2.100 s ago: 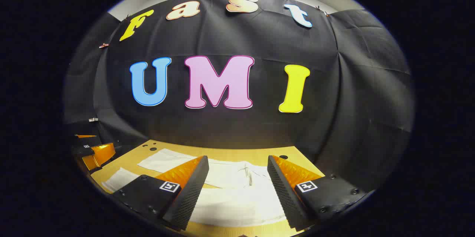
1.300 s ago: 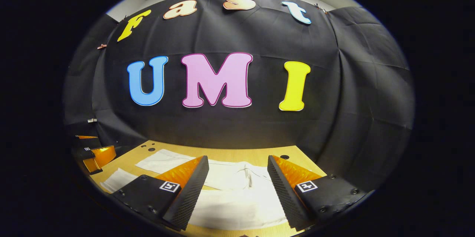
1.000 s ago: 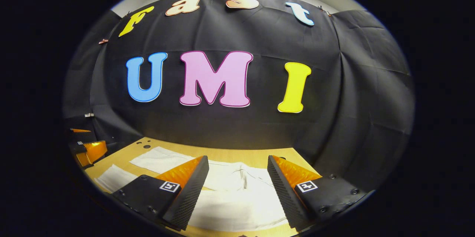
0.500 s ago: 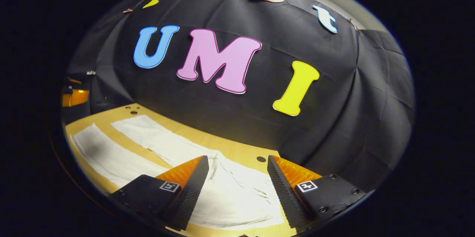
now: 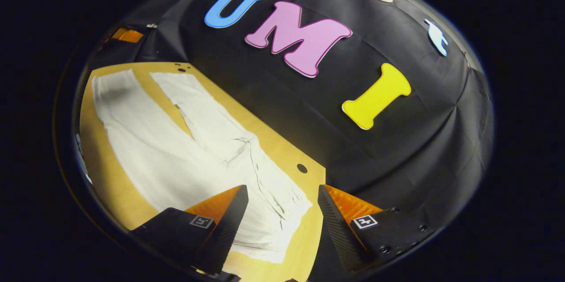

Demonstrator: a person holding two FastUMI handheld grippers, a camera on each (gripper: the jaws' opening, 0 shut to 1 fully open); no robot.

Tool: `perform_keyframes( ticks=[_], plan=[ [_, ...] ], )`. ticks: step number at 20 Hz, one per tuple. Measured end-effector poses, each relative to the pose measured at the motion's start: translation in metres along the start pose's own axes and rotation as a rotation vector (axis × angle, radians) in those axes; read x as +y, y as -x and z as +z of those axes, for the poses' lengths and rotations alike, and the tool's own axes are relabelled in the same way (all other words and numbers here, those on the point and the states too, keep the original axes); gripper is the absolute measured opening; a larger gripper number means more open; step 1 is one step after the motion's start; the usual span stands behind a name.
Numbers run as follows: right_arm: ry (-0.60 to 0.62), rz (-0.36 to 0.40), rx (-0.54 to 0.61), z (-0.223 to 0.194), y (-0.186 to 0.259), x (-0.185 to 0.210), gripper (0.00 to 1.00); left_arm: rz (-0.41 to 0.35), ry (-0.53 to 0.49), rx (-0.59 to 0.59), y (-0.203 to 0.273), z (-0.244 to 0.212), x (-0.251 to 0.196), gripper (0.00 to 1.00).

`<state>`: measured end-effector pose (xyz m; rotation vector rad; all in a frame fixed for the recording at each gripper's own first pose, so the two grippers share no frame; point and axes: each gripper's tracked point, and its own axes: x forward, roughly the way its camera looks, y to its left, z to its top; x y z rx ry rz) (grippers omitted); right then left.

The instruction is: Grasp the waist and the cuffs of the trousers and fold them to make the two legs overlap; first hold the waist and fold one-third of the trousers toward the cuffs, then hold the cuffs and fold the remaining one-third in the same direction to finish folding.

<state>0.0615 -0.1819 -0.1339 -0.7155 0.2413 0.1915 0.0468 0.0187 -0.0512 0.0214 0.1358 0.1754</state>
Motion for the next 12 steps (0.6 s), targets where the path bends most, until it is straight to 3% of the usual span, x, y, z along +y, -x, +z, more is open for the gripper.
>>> perform_keyframes(
  ticks=[4, 6, 8, 12],
  plan=[
    [0.130, 0.076, 0.065, -0.062, -0.002, -0.006, 0.98, 0.020, 0.032, 0.041, 0.001, -0.018, -0.016, 0.96],
    [0.234, 0.156, 0.101, -0.103, -0.004, -0.010, 0.98, 0.050, 0.001, 0.082, 0.004, -0.032, -0.021, 0.96],
    [0.332, 0.227, 0.117, -0.129, -0.001, -0.005, 0.98, 0.064, -0.013, 0.104, 0.007, -0.037, -0.019, 0.98],
    [0.488, 0.296, 0.137, -0.162, -0.002, 0.001, 0.98, 0.092, -0.008, 0.129, 0.008, -0.044, -0.010, 0.98]
  ],
)
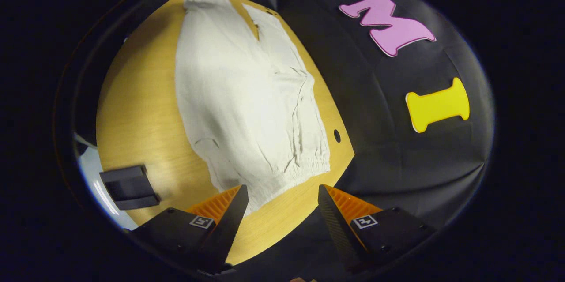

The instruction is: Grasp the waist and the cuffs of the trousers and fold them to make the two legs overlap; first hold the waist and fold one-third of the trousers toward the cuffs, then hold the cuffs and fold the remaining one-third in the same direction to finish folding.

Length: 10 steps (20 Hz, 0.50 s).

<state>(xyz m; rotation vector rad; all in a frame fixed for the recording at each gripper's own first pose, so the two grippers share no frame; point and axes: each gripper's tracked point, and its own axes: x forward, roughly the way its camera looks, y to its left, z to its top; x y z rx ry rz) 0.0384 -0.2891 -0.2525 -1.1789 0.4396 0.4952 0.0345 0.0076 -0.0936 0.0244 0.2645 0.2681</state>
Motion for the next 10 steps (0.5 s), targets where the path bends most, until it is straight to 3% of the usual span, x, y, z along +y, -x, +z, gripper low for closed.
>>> perform_keyframes(
  ticks=[6, 10],
  plan=[
    [0.156, 0.133, 0.012, -0.026, -0.013, 0.043, 0.98, 0.039, 0.001, 0.021, 0.000, -0.005, 0.007, 0.98],
    [0.170, 0.113, 0.019, -0.026, -0.031, 0.035, 0.96, 0.050, 0.012, 0.044, 0.002, -0.013, 0.005, 0.98]
  ],
)
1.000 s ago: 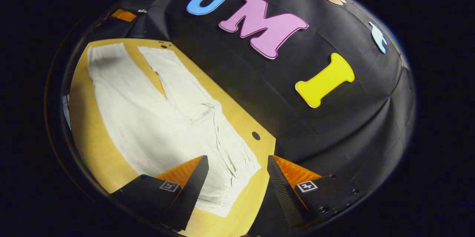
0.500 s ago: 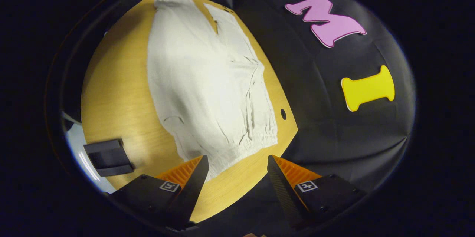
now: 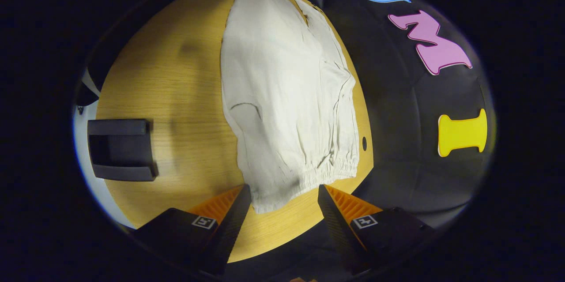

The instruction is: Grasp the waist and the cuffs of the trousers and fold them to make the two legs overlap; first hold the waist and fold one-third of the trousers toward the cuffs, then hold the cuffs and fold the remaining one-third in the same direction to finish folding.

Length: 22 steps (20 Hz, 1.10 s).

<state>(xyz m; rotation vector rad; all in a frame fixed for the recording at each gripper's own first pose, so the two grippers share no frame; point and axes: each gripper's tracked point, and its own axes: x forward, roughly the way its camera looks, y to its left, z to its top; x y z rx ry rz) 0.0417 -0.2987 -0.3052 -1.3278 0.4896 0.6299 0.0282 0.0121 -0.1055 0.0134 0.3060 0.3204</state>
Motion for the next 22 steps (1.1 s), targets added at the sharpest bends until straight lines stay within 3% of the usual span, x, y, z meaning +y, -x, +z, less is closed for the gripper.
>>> perform_keyframes(
  ticks=[6, 8, 9, 10, 13, 15, 16, 19, 22],
  plan=[
    [-0.028, 0.002, 0.044, 0.002, -0.028, -0.013, 0.89, 0.010, -0.020, 0.030, -0.002, -0.011, 0.001, 0.98],
    [0.010, 0.013, 0.078, 0.003, -0.036, -0.008, 0.70, 0.019, -0.034, 0.047, 0.002, -0.017, 0.009, 0.98],
    [0.020, 0.028, 0.095, 0.002, -0.039, -0.006, 0.50, 0.025, -0.042, 0.052, 0.003, -0.018, 0.014, 0.98],
    [0.037, 0.037, 0.112, 0.002, -0.040, -0.005, 0.38, 0.029, -0.052, 0.062, 0.003, -0.020, 0.020, 0.98],
    [0.031, 0.092, 0.163, 0.002, -0.040, -0.003, 0.24, 0.013, -0.104, 0.081, -0.002, -0.034, 0.038, 0.98],
    [-0.023, 0.205, 0.205, 0.004, -0.045, -0.002, 0.18, 0.025, -0.148, 0.148, -0.012, -0.067, 0.064, 0.97],
    [-0.021, 0.268, 0.212, 0.006, -0.041, -0.001, 0.05, 0.031, -0.197, 0.185, -0.020, -0.085, 0.085, 0.98],
    [-0.005, 0.308, 0.226, 0.008, -0.041, 0.000, 0.05, 0.026, -0.295, 0.218, -0.035, -0.101, 0.123, 0.97],
    [0.015, 0.299, 0.247, 0.009, -0.042, -0.002, 0.05, -0.006, -0.524, 0.242, -0.052, -0.119, 0.167, 0.97]
  ],
)
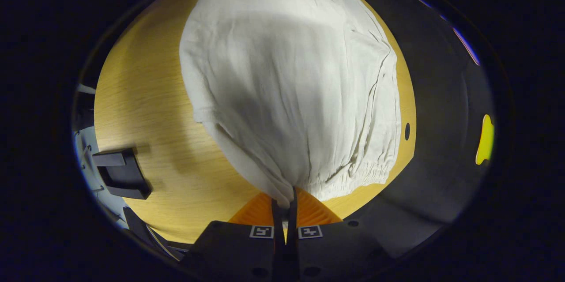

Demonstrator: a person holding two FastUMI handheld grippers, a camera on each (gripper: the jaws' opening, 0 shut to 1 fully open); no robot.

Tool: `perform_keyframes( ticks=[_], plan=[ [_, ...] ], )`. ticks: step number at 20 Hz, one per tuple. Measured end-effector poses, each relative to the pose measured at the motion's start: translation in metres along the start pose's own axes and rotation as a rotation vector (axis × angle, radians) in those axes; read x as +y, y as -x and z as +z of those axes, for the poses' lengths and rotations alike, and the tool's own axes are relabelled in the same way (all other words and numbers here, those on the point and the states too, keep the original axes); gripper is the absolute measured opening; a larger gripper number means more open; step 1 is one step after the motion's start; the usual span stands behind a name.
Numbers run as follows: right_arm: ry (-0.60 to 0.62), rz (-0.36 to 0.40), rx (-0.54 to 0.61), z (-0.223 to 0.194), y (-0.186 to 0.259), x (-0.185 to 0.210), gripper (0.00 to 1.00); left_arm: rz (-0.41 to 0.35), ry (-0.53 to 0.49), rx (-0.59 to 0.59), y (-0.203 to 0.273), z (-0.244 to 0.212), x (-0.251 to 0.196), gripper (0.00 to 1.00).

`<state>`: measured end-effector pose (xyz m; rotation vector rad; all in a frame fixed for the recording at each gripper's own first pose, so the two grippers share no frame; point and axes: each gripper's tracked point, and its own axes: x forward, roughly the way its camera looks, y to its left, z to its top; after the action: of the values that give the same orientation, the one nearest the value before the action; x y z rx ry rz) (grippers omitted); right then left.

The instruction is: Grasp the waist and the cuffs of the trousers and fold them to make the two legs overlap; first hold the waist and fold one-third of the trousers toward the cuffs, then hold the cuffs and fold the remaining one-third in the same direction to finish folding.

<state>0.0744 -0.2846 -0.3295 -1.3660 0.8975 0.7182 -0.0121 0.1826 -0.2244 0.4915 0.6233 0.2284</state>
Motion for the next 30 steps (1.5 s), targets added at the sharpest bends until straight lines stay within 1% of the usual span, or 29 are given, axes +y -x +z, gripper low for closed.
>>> perform_keyframes(
  ticks=[2, 4, 5, 9, 11, 13, 14, 16, 21, 22, 23, 24, 25, 26, 27, 28, 30],
  plan=[
    [0.025, -0.014, 0.008, 0.001, 0.002, 0.001, 0.05, -0.014, -0.137, -0.013, -0.011, -0.014, 0.018, 0.97],
    [0.027, -0.018, 0.020, 0.000, 0.003, 0.002, 0.05, -0.039, -0.233, -0.017, -0.022, -0.029, 0.027, 0.96],
    [0.026, -0.016, 0.023, 0.001, 0.002, 0.001, 0.05, -0.057, -0.291, -0.005, -0.028, -0.039, 0.036, 0.96],
    [0.024, -0.012, 0.029, 0.000, 0.001, 0.001, 0.05, -0.140, -0.502, 0.001, -0.033, -0.066, 0.045, 0.97],
    [0.034, -0.018, 0.033, 0.000, 0.001, 0.001, 0.05, -0.182, -0.587, 0.017, -0.044, -0.083, 0.048, 0.97],
    [0.035, -0.018, 0.032, 0.000, 0.001, 0.001, 0.05, -0.215, -0.644, 0.041, -0.051, -0.097, 0.047, 0.97],
    [0.035, -0.018, 0.033, 0.000, 0.001, 0.001, 0.05, -0.219, -0.682, 0.045, -0.057, -0.099, 0.047, 0.97],
    [0.036, -0.018, 0.035, 0.000, 0.001, 0.001, 0.05, -0.214, -0.764, 0.017, -0.067, -0.093, 0.050, 0.96],
    [0.043, -0.023, 0.036, 0.000, 0.001, 0.001, 0.05, -0.317, -0.934, -0.018, -0.092, -0.070, 0.038, 0.89],
    [0.043, -0.023, 0.037, 0.000, 0.001, 0.002, 0.05, -0.333, -0.966, -0.015, -0.096, -0.067, 0.035, 0.82],
    [0.044, -0.024, 0.037, 0.000, 0.001, 0.002, 0.05, -0.350, -0.989, -0.012, -0.102, -0.063, 0.034, 0.78],
    [0.045, -0.025, 0.037, 0.001, 0.001, 0.002, 0.05, -0.370, -1.006, -0.004, -0.107, -0.061, 0.030, 0.69],
    [0.047, -0.027, 0.037, 0.001, 0.001, 0.002, 0.05, -0.387, -1.016, 0.008, -0.106, -0.060, 0.030, 0.65],
    [0.049, -0.029, 0.037, 0.000, 0.001, 0.001, 0.05, -0.399, -1.012, 0.024, -0.108, -0.060, 0.027, 0.52],
    [0.052, -0.031, 0.035, 0.001, 0.001, 0.001, 0.05, -0.406, -1.003, 0.038, -0.112, -0.059, 0.027, 0.46],
    [0.054, -0.034, 0.034, 0.001, 0.001, 0.002, 0.05, -0.413, -0.992, 0.055, -0.113, -0.058, 0.026, 0.36],
    [0.063, -0.042, 0.030, 0.000, 0.001, 0.001, 0.05, -0.418, -0.984, 0.069, -0.113, -0.057, 0.023, 0.22]
  ],
)
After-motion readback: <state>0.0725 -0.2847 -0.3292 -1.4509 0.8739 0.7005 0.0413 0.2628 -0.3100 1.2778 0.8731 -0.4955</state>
